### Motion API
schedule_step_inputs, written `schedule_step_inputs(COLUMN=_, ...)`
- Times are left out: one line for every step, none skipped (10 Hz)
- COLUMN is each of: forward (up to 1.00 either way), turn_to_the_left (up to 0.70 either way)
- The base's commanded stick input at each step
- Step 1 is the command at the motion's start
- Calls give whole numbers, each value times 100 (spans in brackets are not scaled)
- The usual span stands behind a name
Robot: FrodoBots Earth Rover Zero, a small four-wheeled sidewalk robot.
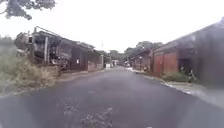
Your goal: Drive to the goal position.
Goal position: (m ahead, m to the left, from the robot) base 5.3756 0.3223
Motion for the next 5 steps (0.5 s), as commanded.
schedule_step_inputs(forward=50, turn_to_the_left=0)
schedule_step_inputs(forward=50, turn_to_the_left=0)
schedule_step_inputs(forward=50, turn_to_the_left=0)
schedule_step_inputs(forward=50, turn_to_the_left=0)
schedule_step_inputs(forward=50, turn_to_the_left=0)
